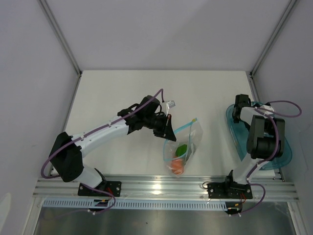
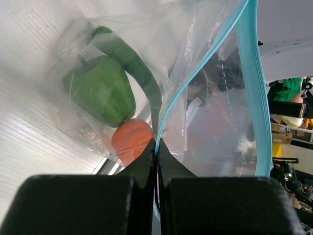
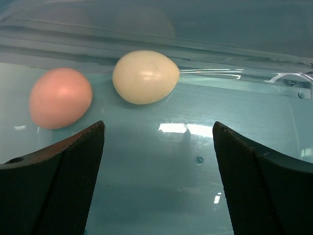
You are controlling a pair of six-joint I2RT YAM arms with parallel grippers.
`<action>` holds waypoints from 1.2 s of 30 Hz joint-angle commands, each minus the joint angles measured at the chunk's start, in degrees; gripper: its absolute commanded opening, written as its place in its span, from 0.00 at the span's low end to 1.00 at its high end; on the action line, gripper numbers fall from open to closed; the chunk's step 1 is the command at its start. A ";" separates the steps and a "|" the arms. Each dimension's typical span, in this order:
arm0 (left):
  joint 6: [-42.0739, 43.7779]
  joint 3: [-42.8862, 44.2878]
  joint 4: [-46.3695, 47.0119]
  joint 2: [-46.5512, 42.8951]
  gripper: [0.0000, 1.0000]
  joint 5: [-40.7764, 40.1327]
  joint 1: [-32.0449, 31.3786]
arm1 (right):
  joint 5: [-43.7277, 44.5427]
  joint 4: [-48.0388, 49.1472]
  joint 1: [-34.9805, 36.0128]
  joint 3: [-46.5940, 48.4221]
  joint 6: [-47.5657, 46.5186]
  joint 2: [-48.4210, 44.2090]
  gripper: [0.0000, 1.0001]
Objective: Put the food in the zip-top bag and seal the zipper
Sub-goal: Pick up the fake food from the bin.
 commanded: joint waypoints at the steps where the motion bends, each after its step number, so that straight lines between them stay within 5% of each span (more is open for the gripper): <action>1: 1.02 3.30 1.59 0.39 0.01 2.28 0.58 | 2.52 0.38 -0.63 1.83 3.23 1.15 0.91; 15: 1.55 2.34 1.16 0.57 0.01 2.72 1.38 | 0.94 -10.17 -2.03 11.41 5.26 6.69 0.96; 25: 1.02 1.81 2.74 1.27 0.01 4.12 1.64 | -1.87 -7.55 -2.74 12.82 -6.41 7.05 0.99; 36: 0.58 -0.30 4.67 1.10 0.01 5.26 1.99 | 1.03 -4.46 -0.10 16.34 -31.38 11.61 0.99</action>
